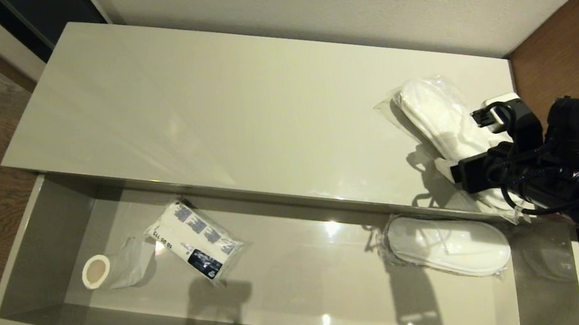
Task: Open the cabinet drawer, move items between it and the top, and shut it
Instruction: Pick up the disposable slippers on the table
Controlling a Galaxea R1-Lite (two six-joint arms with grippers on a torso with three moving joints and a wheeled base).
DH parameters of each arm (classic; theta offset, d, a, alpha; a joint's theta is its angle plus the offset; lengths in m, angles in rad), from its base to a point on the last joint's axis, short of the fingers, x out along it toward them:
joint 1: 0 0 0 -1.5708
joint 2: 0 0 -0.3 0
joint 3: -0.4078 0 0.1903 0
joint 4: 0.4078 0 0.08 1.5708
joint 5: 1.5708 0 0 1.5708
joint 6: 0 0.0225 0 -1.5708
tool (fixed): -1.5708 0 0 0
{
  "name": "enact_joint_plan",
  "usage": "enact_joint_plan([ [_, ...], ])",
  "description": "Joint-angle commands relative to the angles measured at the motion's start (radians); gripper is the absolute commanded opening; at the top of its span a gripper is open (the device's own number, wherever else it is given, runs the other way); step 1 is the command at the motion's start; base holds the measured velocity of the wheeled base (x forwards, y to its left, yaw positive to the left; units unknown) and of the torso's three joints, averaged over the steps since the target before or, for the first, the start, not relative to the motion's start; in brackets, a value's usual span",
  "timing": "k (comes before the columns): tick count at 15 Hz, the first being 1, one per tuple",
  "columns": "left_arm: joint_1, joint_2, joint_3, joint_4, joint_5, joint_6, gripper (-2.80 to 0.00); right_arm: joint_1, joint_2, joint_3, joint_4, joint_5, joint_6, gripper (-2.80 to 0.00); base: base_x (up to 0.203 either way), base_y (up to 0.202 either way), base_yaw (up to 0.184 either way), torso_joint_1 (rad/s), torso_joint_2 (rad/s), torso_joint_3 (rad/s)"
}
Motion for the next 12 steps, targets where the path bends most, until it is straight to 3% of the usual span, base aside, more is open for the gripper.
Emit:
enact_joint_plan([
  [1, 0.000, 0.000, 0.000, 0.000, 0.000, 0.000, -2.80, -0.003, 0.038, 0.004, -0.006, -0.002, -0.001, -2.80, 0.000, 0.000, 0.000, 0.000, 0.00, 0.000],
  [9, 0.000, 0.000, -0.001, 0.002, 0.000, 0.003, -2.80, -0.003, -0.027, 0.004, 0.004, -0.023, 0.001, -2.80, 0.000, 0.000, 0.000, 0.000, 0.00, 0.000],
  [12, 0.000, 0.000, -0.001, 0.000, -0.001, 0.003, -2.80, -0.001, -0.182, 0.021, 0.074, -0.041, 0.001, -2.80, 0.000, 0.000, 0.000, 0.000, 0.00, 0.000],
])
